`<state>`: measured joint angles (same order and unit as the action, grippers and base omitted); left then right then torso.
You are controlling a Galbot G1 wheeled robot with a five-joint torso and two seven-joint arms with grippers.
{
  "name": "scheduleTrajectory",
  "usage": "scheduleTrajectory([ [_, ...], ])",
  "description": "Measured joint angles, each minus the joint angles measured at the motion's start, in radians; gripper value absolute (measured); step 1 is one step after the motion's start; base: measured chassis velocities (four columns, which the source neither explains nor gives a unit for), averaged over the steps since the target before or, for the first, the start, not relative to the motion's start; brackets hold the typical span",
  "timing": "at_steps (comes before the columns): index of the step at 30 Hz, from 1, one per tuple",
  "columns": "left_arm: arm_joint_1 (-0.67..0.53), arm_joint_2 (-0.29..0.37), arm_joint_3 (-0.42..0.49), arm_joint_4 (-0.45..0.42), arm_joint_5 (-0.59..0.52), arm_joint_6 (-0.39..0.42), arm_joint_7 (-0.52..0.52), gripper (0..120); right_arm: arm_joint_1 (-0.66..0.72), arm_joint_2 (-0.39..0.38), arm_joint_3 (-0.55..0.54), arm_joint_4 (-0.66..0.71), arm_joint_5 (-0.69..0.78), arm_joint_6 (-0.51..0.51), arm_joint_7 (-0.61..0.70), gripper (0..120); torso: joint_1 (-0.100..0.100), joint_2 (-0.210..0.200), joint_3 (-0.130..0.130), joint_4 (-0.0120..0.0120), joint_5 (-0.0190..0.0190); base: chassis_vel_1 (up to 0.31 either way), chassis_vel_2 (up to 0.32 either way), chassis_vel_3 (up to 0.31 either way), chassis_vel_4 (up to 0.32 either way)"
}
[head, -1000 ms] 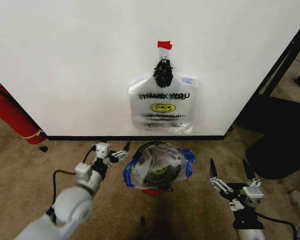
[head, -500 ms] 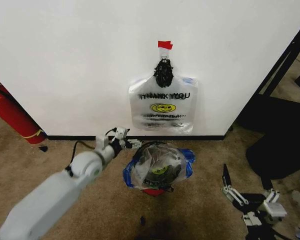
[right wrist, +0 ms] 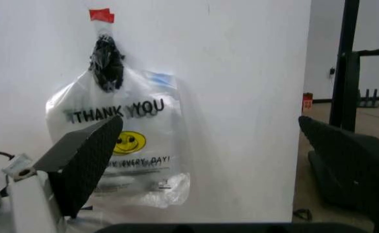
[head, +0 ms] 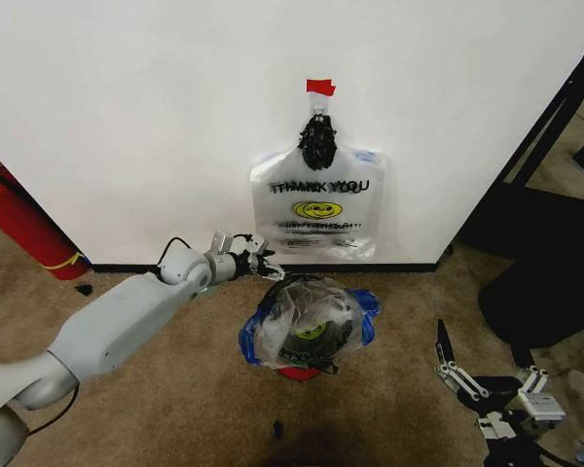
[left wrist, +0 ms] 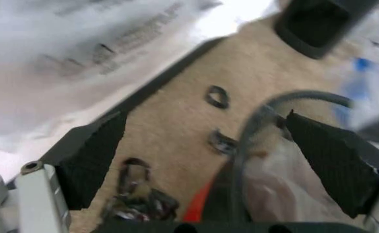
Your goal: Pick up the garbage bag from the wall and place it over the trash bin.
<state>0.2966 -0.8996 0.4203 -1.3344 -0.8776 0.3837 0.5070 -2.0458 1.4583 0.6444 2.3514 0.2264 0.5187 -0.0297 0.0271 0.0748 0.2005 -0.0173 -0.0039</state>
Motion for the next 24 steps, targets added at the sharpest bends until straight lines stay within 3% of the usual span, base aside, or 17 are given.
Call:
scheduleTrajectory([
  [12,-0.043,0.005,0.059,0.057,0.056,-0.018,0.068,84,0.014,-0.004,-0.001,0.013,0.01,-0.018,0.004,100,0.0,0.0,0.0,-0.0001,0.0,0.0,0.0,0.0,0.0],
  [24,-0.048,-0.01,0.107,0.048,0.064,-0.018,0.061,42,0.012,0.01,-0.001,0.016,0.001,-0.018,0.02,100,0.0,0.0,0.0,-0.0001,0.0,0.0,0.0,0.0,0.0],
])
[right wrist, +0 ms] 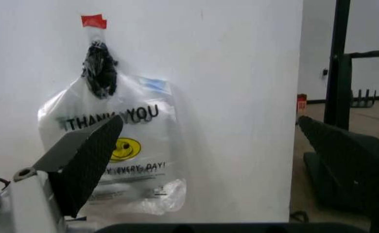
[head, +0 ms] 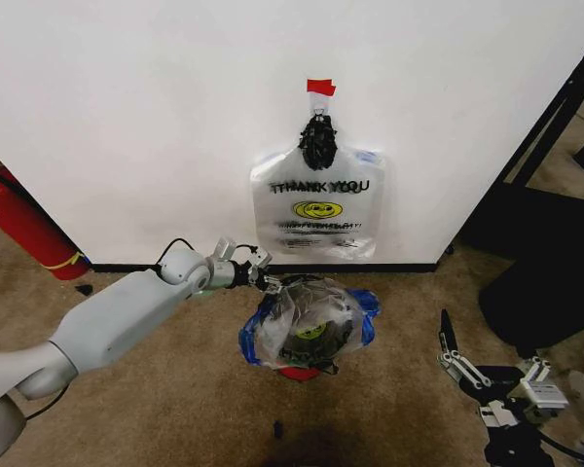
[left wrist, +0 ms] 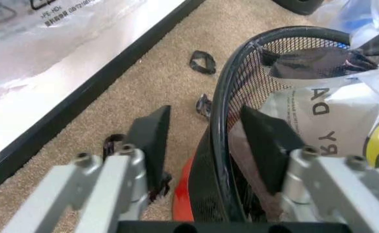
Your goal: Pick up the garbage bag from the wall and place it over the trash bin.
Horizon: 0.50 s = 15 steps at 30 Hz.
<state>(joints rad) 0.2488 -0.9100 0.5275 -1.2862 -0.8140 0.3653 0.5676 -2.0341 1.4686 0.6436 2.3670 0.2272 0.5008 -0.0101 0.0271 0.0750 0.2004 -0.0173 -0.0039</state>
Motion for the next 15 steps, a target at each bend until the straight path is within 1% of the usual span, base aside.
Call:
scheduleTrajectory([
  [1,-0.001,0.0,0.004,0.0,0.004,-0.001,0.001,39,-0.001,0.001,0.001,0.0,0.0,0.001,0.001,100,0.0,0.0,0.0,0.0,0.0,0.0,0.0,0.0,0.0],
  [2,-0.002,0.002,0.008,-0.002,0.006,-0.002,0.003,34,-0.002,0.002,0.001,0.0,0.0,0.001,0.001,100,0.0,0.0,0.0,0.0,0.0001,0.0,0.0,0.0,0.0],
  [3,-0.002,0.002,0.008,-0.002,0.006,-0.002,0.003,34,-0.002,0.002,0.001,0.0,0.0,0.001,0.001,100,0.0,0.0,0.0,0.0,0.0001,0.0,0.0,0.0,0.0],
  [8,0.002,0.004,0.017,-0.016,0.007,-0.001,0.003,12,-0.006,0.007,-0.008,0.005,0.0,0.001,0.009,100,0.0,0.0,0.0,0.0001,0.0,0.0,0.0,0.0,0.0],
  [10,0.003,0.005,0.018,-0.021,0.006,0.002,0.001,5,-0.004,0.007,-0.009,0.005,0.0,0.001,0.013,100,0.0,0.0,0.0,0.0001,0.0001,0.0,0.0,0.0,0.0],
  [15,0.013,0.01,0.016,-0.037,-0.001,0.008,-0.015,4,-0.003,0.009,-0.01,0.005,-0.002,0.001,0.019,100,0.0,0.0,0.0,0.0001,0.0001,0.0,0.0,0.0,0.0],
])
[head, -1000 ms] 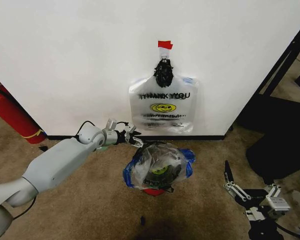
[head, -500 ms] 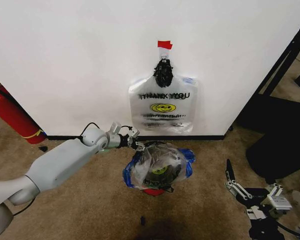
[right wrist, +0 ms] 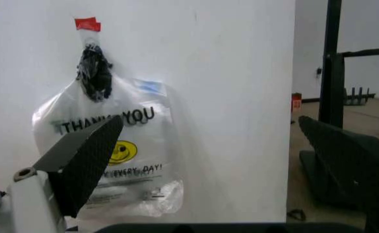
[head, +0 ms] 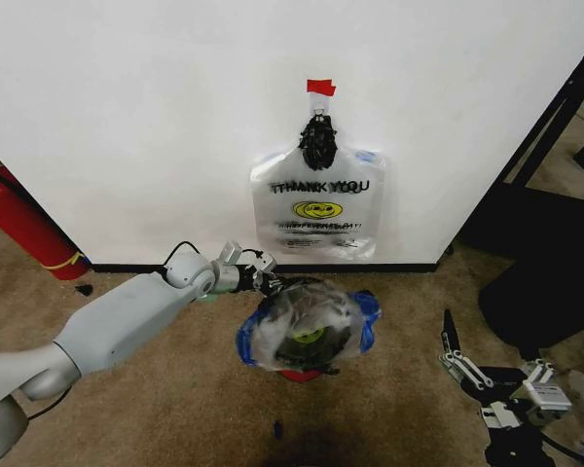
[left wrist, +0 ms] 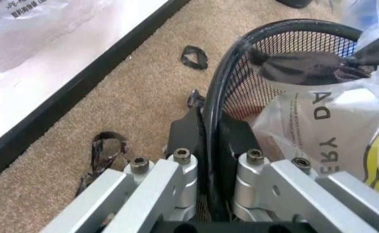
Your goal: Pick up the garbage bag from the wall and place it over the trash bin.
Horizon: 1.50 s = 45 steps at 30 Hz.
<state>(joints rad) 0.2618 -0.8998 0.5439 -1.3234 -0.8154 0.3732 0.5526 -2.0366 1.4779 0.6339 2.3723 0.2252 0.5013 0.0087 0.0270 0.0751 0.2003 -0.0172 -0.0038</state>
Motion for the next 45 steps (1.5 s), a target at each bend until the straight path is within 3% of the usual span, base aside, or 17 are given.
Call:
scheduleTrajectory([
  [7,0.026,0.008,-0.025,-0.044,-0.046,0.031,-0.053,4,0.002,0.002,-0.005,-0.003,-0.006,0.0,0.006,100,0.0,0.0,0.0,0.0,-0.0001,0.0,0.0,0.0,0.0],
  [12,0.07,0.021,-0.074,-0.125,-0.122,0.068,-0.172,4,0.005,0.003,-0.01,-0.004,-0.01,-0.006,0.014,100,0.0,0.0,0.0,0.0001,-0.0002,0.0,0.0,0.0,0.0],
  [14,0.111,0.031,-0.124,-0.189,-0.209,0.097,-0.318,4,0.008,0.001,-0.011,-0.005,-0.01,-0.015,0.022,100,0.0,0.0,0.0,-0.0002,-0.0001,0.0,0.0,0.0,0.0],
  [17,0.155,0.044,-0.177,-0.239,-0.296,0.117,-0.443,4,0.01,0.0,-0.012,-0.004,-0.011,-0.024,0.027,100,0.0,0.0,0.0,0.0,-0.0001,0.0,0.0,0.0,0.0],
  [20,0.186,0.055,-0.215,-0.271,-0.336,0.119,-0.492,4,0.011,0.0,-0.013,-0.004,-0.014,-0.029,0.031,100,0.0,0.0,0.0,0.0002,-0.0002,0.0,0.0,0.0,0.0],
  [26,0.318,0.086,-0.409,-0.431,-0.435,0.136,-0.628,4,0.011,-0.004,-0.022,-0.001,-0.03,-0.045,0.037,100,0.0,0.0,0.0,0.0,0.0,0.0,0.0,0.0,0.0],
  [31,0.402,0.111,-0.496,-0.546,-0.475,0.141,-0.744,4,0.016,-0.011,-0.032,0.005,-0.04,-0.063,0.04,100,0.0,0.0,0.0,-0.0001,-0.0001,0.0,0.0,0.0,0.0],
  [38,0.532,0.128,-0.573,-0.659,-0.545,0.104,-1.003,4,0.04,-0.023,-0.046,0.009,-0.056,-0.096,0.053,100,0.0,0.0,0.0,0.0001,0.0,0.0,0.0,0.0,0.0],
  [45,0.662,0.065,-0.609,-0.756,-0.588,-0.012,-1.227,4,0.048,-0.026,-0.059,0.009,-0.068,-0.114,0.067,100,0.0,0.0,0.0,0.0001,0.0,0.0,0.0,0.0,0.0],
])
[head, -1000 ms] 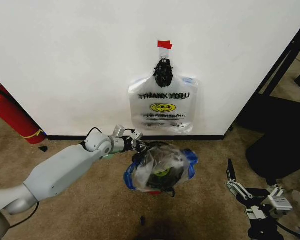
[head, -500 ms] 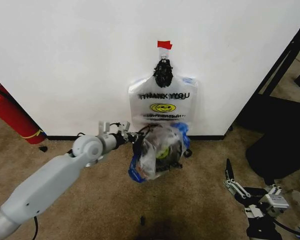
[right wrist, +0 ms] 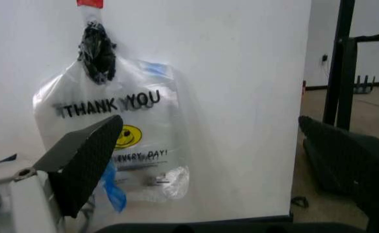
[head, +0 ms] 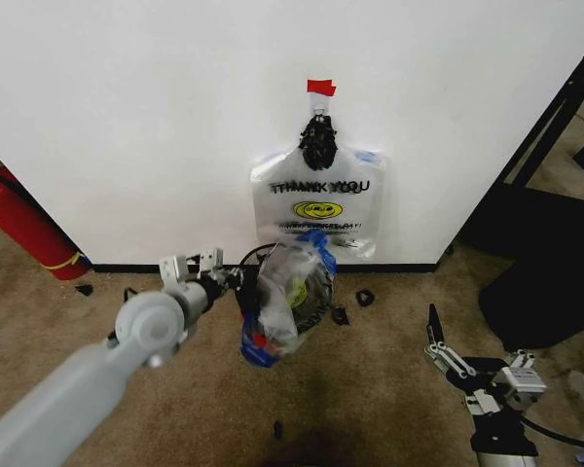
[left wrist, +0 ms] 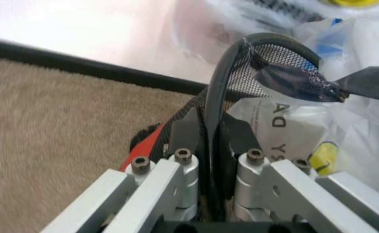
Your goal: Pick up the garbage bag from the wall and place it over the trash bin.
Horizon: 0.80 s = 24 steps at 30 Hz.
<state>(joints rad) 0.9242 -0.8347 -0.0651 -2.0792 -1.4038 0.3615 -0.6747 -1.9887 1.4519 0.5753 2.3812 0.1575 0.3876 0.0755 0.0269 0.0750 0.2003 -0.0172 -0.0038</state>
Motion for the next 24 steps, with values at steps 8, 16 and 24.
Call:
scheduleTrajectory([
  [8,0.066,-0.106,0.016,-0.006,-0.01,-0.226,-0.131,4,-0.011,0.008,-0.003,-0.008,-0.01,0.001,0.004,100,0.0,0.0,0.0,-0.0001,0.0,0.0,0.0,0.0,0.0],
  [16,0.123,-0.168,0.04,0.042,0.043,-0.298,-0.146,4,-0.015,0.011,-0.009,-0.009,-0.014,-0.003,0.007,100,0.0,0.0,0.0,0.0001,0.0001,0.0,0.0,0.0,0.0],
  [24,0.189,-0.235,0.047,0.087,0.145,-0.375,-0.12,4,-0.008,0.015,-0.013,-0.01,-0.022,-0.014,0.009,100,0.0,0.0,0.0,0.0001,0.0,0.0,0.0,0.0,0.0],
])
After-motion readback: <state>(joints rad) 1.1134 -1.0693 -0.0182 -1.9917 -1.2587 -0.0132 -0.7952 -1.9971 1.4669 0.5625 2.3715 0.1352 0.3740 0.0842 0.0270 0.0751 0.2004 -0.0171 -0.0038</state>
